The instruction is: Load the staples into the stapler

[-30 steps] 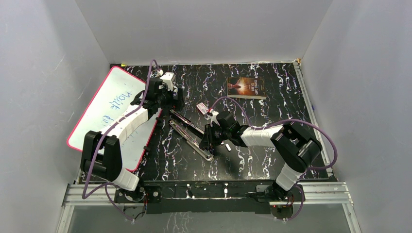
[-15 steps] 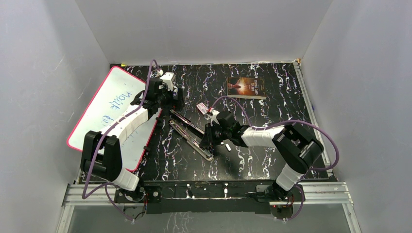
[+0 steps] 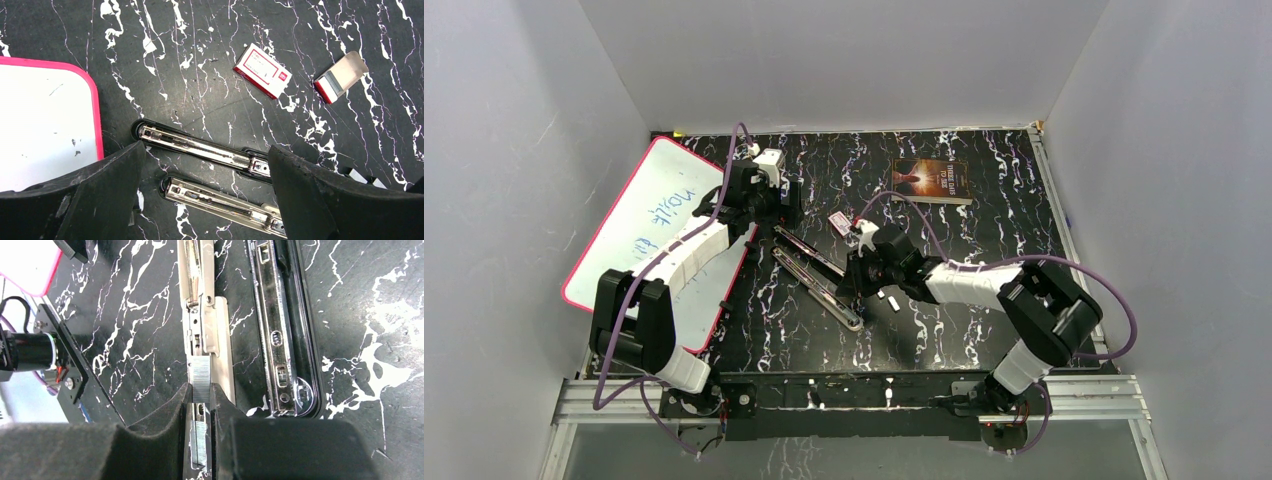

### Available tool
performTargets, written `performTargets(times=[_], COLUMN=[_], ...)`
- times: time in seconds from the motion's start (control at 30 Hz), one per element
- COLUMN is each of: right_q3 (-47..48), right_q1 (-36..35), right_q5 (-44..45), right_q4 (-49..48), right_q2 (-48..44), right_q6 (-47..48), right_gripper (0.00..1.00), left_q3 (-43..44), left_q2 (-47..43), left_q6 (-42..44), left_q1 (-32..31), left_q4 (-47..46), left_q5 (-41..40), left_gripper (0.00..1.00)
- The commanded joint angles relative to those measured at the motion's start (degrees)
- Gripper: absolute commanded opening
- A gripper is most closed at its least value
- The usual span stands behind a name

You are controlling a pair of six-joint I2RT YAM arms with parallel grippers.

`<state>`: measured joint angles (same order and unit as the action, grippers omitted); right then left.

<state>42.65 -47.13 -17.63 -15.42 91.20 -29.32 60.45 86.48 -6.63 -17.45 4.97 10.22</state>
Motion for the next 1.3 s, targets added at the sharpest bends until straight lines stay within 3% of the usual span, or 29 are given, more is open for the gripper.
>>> performTargets(times=[0.0,0.23,0.57,0.9,1.27], right_q3=[1.7,4.6,10.1,14.3,13.5], right_q1=[-3.3,-15.2,-27.7,-29.1,-29.1], right_q5=[2.6,10.9,23.0,18.6,17.8], right_q4=[-0.7,1.0,0.5,-4.1,-4.2], right_q2=[-4.2,-4.0,7.0,15.0,16.2], right_q6=[6.7,19.7,36.8,34.6,33.2], right_gripper=[0.20,0.21,0.22,0.28,0.42], left_q3=[-0.4,-0.6,-0.6,-0.6,-0.6], left_q2=[-1.9,-2.1,-2.3,-2.2,-2.3], left_q6=[-0.1,-0.2,0.0,0.0,0.0], left_q1=[0.2,0.2,0.2,0.2,0.2], left_q4=[0.2,0.1,0.3,0.3,0.4], left_q5=[-1.2,-2.1,-2.7,-2.7,-2.7], left_gripper=[0.92,0.92,0.92,0.92,0.92])
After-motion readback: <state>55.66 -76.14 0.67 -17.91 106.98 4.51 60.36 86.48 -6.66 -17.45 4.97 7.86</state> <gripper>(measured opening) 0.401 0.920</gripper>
